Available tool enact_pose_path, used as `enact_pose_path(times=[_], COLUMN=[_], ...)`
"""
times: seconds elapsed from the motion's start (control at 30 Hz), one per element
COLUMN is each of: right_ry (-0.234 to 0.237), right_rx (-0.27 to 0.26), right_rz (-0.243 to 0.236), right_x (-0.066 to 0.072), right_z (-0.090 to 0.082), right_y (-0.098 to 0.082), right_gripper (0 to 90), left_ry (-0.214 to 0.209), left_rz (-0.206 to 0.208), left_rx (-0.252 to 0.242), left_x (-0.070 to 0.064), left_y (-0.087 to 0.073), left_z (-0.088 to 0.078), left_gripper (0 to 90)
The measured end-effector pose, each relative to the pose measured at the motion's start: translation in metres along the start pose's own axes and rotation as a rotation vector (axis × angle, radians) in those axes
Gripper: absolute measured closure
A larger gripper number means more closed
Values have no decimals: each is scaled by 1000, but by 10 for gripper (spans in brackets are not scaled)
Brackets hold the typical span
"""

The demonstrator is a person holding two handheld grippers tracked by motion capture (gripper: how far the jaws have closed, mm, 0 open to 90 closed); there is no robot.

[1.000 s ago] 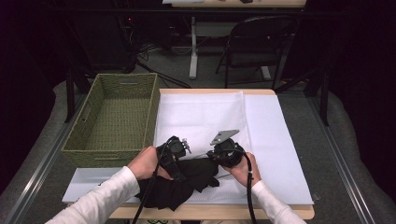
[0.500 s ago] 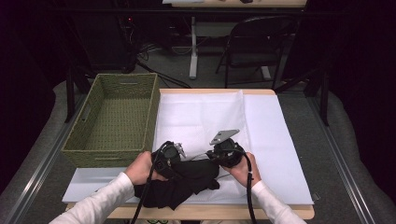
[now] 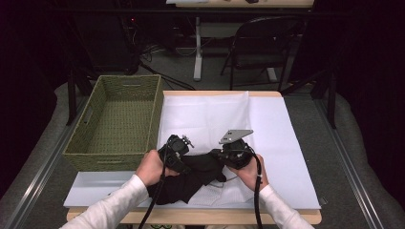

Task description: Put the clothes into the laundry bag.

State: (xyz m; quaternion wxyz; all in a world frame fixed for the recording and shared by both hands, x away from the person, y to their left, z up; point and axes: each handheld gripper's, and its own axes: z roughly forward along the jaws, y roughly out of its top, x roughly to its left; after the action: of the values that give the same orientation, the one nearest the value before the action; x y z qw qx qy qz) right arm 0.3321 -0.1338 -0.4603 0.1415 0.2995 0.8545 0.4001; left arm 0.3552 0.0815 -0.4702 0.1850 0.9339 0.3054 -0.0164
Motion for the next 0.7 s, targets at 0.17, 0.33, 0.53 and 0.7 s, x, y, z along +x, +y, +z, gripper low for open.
enact_pose_path(times=[0.17, 0.33, 0.53, 0.7], right_ry=[20, 26, 30, 28], right_rx=[18, 28, 37, 39], right_rz=[0, -2, 1, -4], right_x=[2, 2, 0, -2], right_z=[4, 7, 7, 8], right_y=[-1, -4, -4, -5], right_gripper=[892, 890, 889, 889], left_ry=[2, 10, -7, -40], left_rz=[-30, 12, 74, 114], left_rx=[-37, -59, -16, 27], left_x=[2, 3, 6, 6], left_y=[-5, -9, -15, -23], left_z=[14, 6, -8, 1], left_gripper=[629, 368, 180, 157])
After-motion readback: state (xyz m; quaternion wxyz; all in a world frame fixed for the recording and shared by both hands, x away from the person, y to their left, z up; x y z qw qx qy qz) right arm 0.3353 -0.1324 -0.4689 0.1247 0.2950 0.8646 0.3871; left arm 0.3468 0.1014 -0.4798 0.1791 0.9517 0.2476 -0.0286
